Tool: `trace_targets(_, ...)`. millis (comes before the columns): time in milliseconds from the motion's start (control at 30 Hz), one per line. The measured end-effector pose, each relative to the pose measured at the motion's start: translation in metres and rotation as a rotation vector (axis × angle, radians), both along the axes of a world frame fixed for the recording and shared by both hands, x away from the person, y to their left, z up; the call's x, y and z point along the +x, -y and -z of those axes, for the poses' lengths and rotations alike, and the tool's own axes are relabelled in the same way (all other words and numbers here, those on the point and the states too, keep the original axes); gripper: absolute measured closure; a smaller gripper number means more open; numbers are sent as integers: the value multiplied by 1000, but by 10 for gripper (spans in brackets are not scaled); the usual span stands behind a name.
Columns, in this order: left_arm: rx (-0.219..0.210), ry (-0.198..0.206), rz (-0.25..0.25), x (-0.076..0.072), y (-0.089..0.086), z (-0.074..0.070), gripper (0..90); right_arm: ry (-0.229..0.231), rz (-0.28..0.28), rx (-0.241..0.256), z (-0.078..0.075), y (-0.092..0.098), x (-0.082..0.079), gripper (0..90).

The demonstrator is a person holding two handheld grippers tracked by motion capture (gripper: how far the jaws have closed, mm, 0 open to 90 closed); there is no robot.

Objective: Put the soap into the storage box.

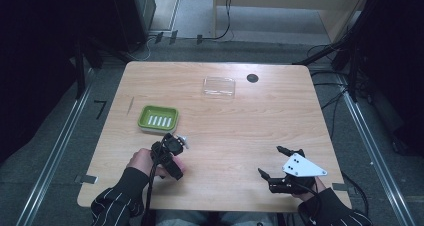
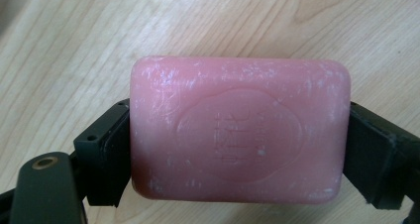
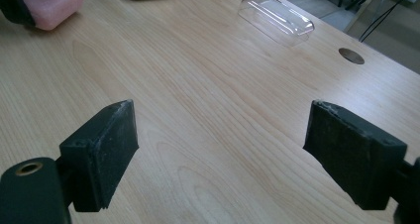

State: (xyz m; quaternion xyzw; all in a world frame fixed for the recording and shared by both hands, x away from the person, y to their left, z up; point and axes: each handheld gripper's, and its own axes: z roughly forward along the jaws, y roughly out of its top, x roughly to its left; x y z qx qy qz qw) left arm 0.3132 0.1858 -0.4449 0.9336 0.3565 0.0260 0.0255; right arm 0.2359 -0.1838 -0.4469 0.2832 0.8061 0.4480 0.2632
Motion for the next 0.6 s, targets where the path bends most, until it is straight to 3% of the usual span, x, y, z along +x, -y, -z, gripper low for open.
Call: trace_targets(600, 14, -14, -63, 7, -26, -7, 137, -1, 2, -1, 0, 0, 0, 138)
